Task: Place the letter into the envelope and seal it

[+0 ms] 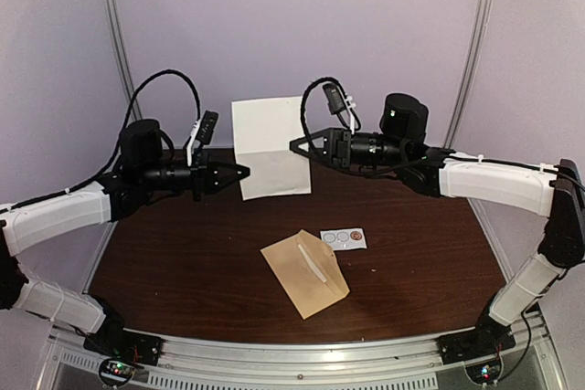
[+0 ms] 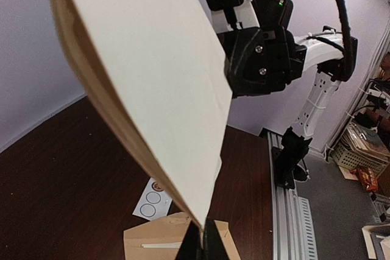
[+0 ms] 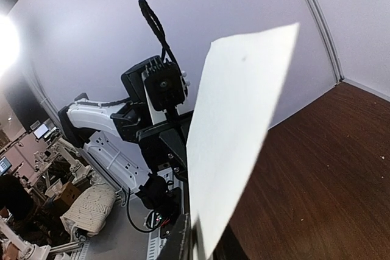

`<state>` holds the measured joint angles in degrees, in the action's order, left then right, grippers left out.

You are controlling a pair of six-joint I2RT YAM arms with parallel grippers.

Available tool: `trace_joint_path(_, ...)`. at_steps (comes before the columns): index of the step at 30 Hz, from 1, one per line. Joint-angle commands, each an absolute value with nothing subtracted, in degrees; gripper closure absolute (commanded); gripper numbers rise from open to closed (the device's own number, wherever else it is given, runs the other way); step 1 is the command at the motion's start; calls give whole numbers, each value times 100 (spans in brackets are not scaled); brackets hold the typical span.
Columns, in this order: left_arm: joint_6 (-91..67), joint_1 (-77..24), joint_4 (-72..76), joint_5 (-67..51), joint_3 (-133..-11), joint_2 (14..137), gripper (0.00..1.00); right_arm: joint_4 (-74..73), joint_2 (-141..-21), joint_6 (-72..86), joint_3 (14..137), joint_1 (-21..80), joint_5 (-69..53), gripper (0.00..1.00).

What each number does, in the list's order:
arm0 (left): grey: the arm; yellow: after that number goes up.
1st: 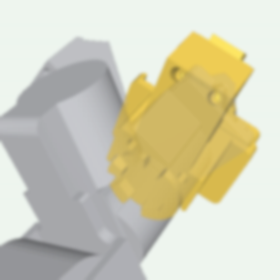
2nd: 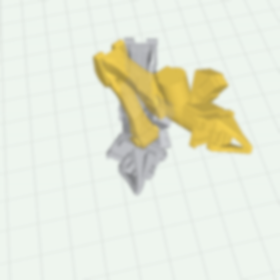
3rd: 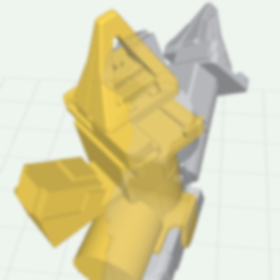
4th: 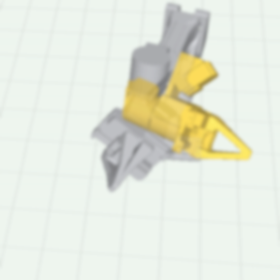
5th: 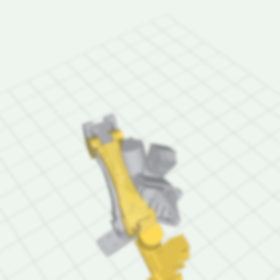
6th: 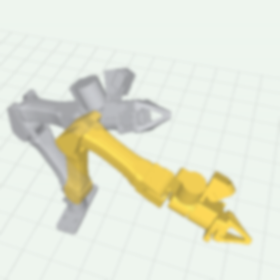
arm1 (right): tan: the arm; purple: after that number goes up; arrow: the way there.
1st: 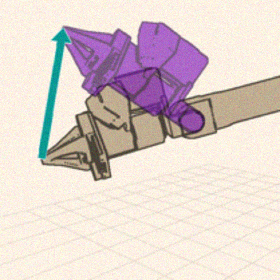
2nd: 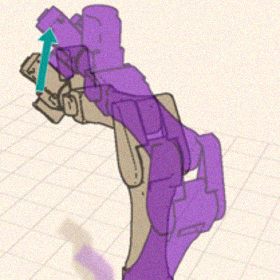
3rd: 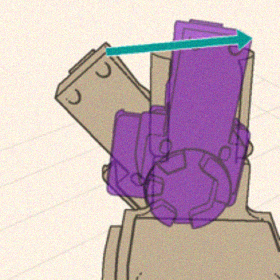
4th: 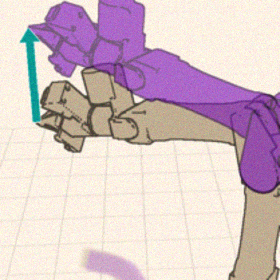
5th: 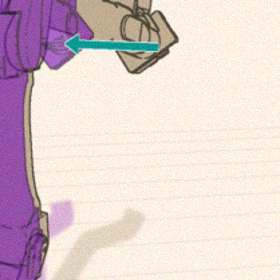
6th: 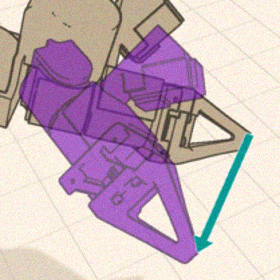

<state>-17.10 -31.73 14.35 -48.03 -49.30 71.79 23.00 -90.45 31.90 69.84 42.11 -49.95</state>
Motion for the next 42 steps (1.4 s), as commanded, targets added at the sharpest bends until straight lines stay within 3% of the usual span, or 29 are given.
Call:
trace_joint_path(1, -1935, -3173, 2127, -4907, -4855, 7117, 100, 2573, -9098, 3315, 6881, 4251, -5066, 80)
trace_joint_path(5, -1977, -3173, 2232, -4861, -4797, 7072, 100, 2814, -9147, 3493, 6752, 4299, -5135, 75)
trace_joint_path(10, -1926, -3173, 2050, -4848, -4873, 7172, 100, 2809, -9153, 3433, 6783, 4346, -5085, 100)
trace_joint_path(11, -1843, -3173, 1891, -4771, -4944, 7169, 96, 2746, -9109, 3356, 6792, 4346, -5026, 100)
trace_joint_path(14, -1432, -3165, 1237, -4079, -5159, 7003, 70, 2224, -8994, 2953, 6913, 4346, -4766, 100)
trace_joint_path(16, -1237, -3143, 1034, -3502, -5155, 6726, 58, 1699, -8966, 2610, 7051, 4347, -4532, 100)
trace_joint_path(21, -848, -3120, 896, -2364, -4952, 5994, 46, 536, -8988, 1952, 7356, 4343, -4062, 100)
trace_joint_path(24, -680, -3128, 892, -2492, -4912, 5896, 40, 113, -9034, 1714, 7513, 4360, -4067, 100)
trace_joint_path(31, -428, -3392, 266, -3443, -5464, 6721, 39, -938, -9211, 1128, 7950, 4530, -4374, 100)
trace_joint_path(42, -177, -3760, -146, -3932, -5681, 7228, 54, -2151, -9519, 416, 8505, 4714, -4384, 100)
